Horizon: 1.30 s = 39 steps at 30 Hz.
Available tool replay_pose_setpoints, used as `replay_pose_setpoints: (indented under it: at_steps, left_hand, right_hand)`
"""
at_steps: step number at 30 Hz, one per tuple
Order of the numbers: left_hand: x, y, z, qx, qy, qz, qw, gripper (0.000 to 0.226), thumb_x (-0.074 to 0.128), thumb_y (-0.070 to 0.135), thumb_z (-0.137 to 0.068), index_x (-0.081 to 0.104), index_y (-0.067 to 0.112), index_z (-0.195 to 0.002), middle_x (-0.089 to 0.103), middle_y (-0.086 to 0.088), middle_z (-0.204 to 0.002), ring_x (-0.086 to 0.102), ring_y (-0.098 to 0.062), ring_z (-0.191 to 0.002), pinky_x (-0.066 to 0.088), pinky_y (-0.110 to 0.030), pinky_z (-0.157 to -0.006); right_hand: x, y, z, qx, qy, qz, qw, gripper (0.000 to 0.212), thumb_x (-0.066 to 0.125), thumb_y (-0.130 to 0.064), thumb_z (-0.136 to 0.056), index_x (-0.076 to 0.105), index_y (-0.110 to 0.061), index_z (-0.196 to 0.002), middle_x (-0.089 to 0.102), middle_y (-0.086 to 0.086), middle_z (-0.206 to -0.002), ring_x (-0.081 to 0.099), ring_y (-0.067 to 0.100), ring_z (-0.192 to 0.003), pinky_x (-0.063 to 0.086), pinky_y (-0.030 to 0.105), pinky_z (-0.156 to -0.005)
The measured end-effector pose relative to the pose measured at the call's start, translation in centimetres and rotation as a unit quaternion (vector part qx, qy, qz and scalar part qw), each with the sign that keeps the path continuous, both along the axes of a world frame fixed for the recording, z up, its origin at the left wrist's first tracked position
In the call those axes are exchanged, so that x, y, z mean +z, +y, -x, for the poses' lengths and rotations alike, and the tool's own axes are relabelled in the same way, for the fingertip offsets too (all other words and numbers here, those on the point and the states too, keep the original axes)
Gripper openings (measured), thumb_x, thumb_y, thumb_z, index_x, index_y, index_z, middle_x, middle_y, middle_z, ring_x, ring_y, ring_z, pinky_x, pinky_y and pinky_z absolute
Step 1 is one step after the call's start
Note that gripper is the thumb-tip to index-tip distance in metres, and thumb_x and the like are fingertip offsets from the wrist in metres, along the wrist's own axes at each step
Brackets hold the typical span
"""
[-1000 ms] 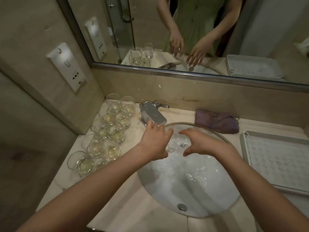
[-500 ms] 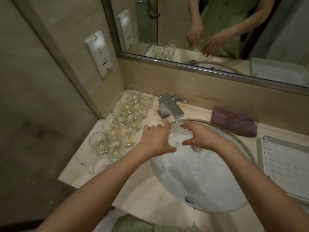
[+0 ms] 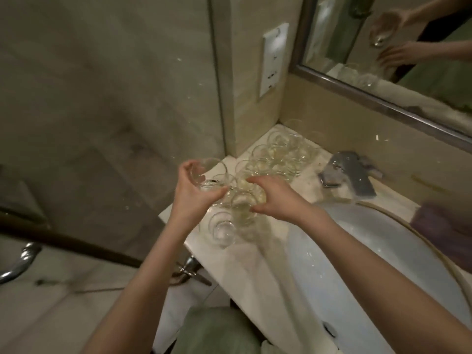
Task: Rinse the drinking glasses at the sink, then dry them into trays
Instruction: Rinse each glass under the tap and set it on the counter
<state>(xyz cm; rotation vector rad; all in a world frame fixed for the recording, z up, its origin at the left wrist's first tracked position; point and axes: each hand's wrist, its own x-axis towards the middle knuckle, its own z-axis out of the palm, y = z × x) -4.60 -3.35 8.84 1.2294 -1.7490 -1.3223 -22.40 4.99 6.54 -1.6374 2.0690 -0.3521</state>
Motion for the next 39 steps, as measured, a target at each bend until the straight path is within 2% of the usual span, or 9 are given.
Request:
replay_pose_setpoints:
  at_steps: [2, 5, 10, 15, 22, 26, 31, 36, 39]
  left_hand:
    - [-1.4, -0.8, -1.1, 0.03, -0.018, -0.002, 0.999, 0.071, 0.085, 0.014, -0.068, 0.038, 0.026, -0.12, 0.053, 0.016, -0.111, 0.054, -0.011, -0.106, 0.042, -0.014, -0.084]
    - [-3.5, -1.8, -2.3, 0.06, -0.059, -0.008, 0.996, 0.066, 0.084, 0.016, -0.071, 0.038, 0.03, -0.116, 0.044, 0.032, -0.101, 0.048, -0.006, -0.107, 0.036, -0.02, -0.088]
    - [-7.7, -2.8, -3.5, 0.078, -0.115, -0.047, 0.989, 0.07, 0.085, 0.024, -0.068, 0.041, 0.027, -0.122, 0.053, 0.008, -0.12, 0.05, -0.016, -0.115, 0.043, -0.032, -0.095]
    - [-9.5, -3.2, -3.3, 0.073, -0.131, -0.096, 0.984, 0.079, 0.083, 0.019, -0.071, 0.036, 0.02, -0.134, 0.049, 0.006, -0.124, 0.048, -0.015, -0.116, 0.042, -0.03, -0.095]
    - [-11.1, -4.2, -2.5, 0.036, -0.173, -0.118, 0.977, 0.08, 0.084, 0.018, -0.071, 0.033, 0.02, -0.132, 0.049, 0.0, -0.135, 0.047, -0.018, -0.123, 0.043, -0.032, -0.097]
    - [-11.4, -4.3, -2.1, 0.009, -0.183, -0.116, 0.976, 0.079, 0.083, 0.016, -0.072, 0.033, 0.018, -0.132, 0.045, 0.0, -0.14, 0.045, -0.018, -0.128, 0.041, -0.032, -0.1]
    - [-11.4, -4.4, -2.0, -0.044, -0.17, -0.138, 0.975, 0.079, 0.079, 0.009, -0.076, 0.03, 0.017, -0.136, 0.037, -0.002, -0.147, 0.038, -0.022, -0.135, 0.035, -0.026, -0.097]
    - [-9.3, -5.0, -2.8, -0.116, -0.168, -0.192, 0.96, 0.082, 0.07, 0.021, -0.087, 0.018, 0.025, -0.151, 0.019, -0.003, -0.158, 0.023, -0.02, -0.143, 0.028, -0.029, -0.105]
    - [-6.5, -5.0, -2.1, -0.082, -0.214, -0.11, 0.967, 0.09, 0.07, 0.032, -0.085, 0.013, 0.022, -0.154, 0.012, -0.003, -0.161, 0.016, -0.021, -0.146, 0.02, -0.038, -0.116]
  right_hand:
    - [-0.9, -1.3, -0.6, 0.043, 0.044, -0.028, 0.998, 0.082, 0.073, -0.036, -0.079, 0.031, -0.019, -0.147, 0.035, 0.002, -0.152, 0.029, 0.024, -0.139, 0.021, 0.037, -0.113]
    - [-2.4, -2.5, -0.9, 0.096, 0.111, -0.068, 0.987, 0.089, 0.072, -0.043, -0.078, 0.025, -0.018, -0.149, 0.029, 0.002, -0.154, 0.02, 0.025, -0.142, 0.011, 0.044, -0.117]
    - [-4.1, -2.9, -0.9, 0.13, 0.167, -0.112, 0.971, 0.088, 0.064, -0.05, -0.083, 0.017, -0.02, -0.151, 0.029, 0.002, -0.152, 0.007, 0.031, -0.147, -0.003, 0.058, -0.116]
    - [-4.8, -3.1, -1.1, 0.133, 0.177, -0.113, 0.969, 0.085, 0.065, -0.046, -0.083, 0.019, -0.018, -0.15, 0.033, 0.005, -0.149, 0.004, 0.032, -0.147, -0.009, 0.061, -0.112]
    - [-5.7, -3.5, -1.5, 0.122, 0.22, -0.118, 0.961, 0.09, 0.066, -0.049, -0.081, 0.022, -0.008, -0.147, 0.037, 0.009, -0.146, 0.005, 0.03, -0.147, -0.002, 0.066, -0.111]
    - [-5.8, -3.6, -1.4, 0.109, 0.214, -0.115, 0.964, 0.077, 0.064, -0.049, -0.082, 0.032, -0.009, -0.14, 0.041, 0.008, -0.142, 0.007, 0.028, -0.146, -0.001, 0.064, -0.111]
    - [-5.8, -3.4, -0.9, 0.115, 0.192, -0.104, 0.969, 0.079, 0.066, -0.047, -0.08, 0.032, -0.01, -0.141, 0.041, 0.006, -0.142, 0.008, 0.028, -0.146, -0.003, 0.062, -0.113]
    - [-4.6, -3.0, -0.3, 0.097, 0.147, -0.07, 0.982, 0.079, 0.071, -0.044, -0.076, 0.035, -0.011, -0.138, 0.04, 0.008, -0.139, 0.02, 0.028, -0.14, 0.004, 0.053, -0.116]
    - [-3.1, -2.0, 0.4, 0.07, 0.095, -0.033, 0.992, 0.079, 0.076, -0.04, -0.071, 0.038, -0.012, -0.135, 0.042, 0.007, -0.132, 0.032, 0.027, -0.13, 0.02, 0.039, -0.113]
